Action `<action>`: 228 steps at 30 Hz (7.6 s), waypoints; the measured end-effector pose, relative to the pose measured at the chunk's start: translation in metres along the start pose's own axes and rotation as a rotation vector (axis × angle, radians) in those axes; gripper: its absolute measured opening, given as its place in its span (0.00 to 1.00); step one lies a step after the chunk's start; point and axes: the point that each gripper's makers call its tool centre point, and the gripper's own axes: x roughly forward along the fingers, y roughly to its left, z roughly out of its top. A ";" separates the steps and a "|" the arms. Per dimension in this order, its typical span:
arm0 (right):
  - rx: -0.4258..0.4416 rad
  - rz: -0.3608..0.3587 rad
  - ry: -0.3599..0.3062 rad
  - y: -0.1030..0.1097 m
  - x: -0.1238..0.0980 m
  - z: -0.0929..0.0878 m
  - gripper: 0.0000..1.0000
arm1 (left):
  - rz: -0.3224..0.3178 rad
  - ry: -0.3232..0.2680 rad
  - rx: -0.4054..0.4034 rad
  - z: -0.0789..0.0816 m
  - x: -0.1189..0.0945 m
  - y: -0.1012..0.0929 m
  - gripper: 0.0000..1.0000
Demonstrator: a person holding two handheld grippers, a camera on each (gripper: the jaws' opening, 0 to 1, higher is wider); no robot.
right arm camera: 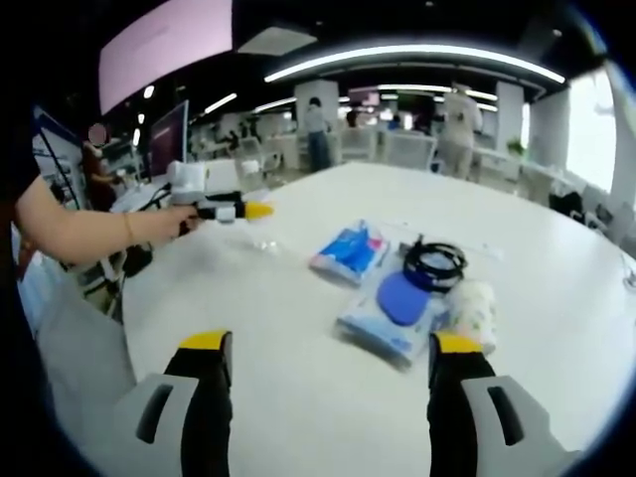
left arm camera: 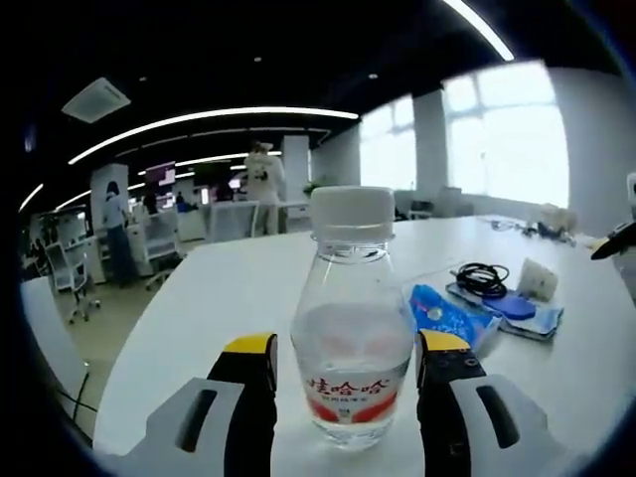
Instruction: Arrange the tabletop items into an orderly group along one side of the table until the central work area is clear of visible clutter.
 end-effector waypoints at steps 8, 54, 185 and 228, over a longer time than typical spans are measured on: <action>0.001 -0.003 -0.006 0.001 -0.001 0.001 0.79 | 0.024 -0.006 -0.052 0.000 0.001 -0.004 0.41; 0.017 -0.016 0.004 -0.005 -0.004 -0.006 0.78 | 0.436 0.006 -0.118 0.003 0.013 0.030 0.38; 0.071 -0.257 0.143 -0.169 0.062 -0.053 0.34 | -0.125 0.173 -0.042 0.014 -0.094 -0.127 0.99; -0.071 0.025 -0.164 -0.027 0.029 0.051 0.33 | -0.262 0.059 -0.283 0.046 -0.095 -0.167 0.98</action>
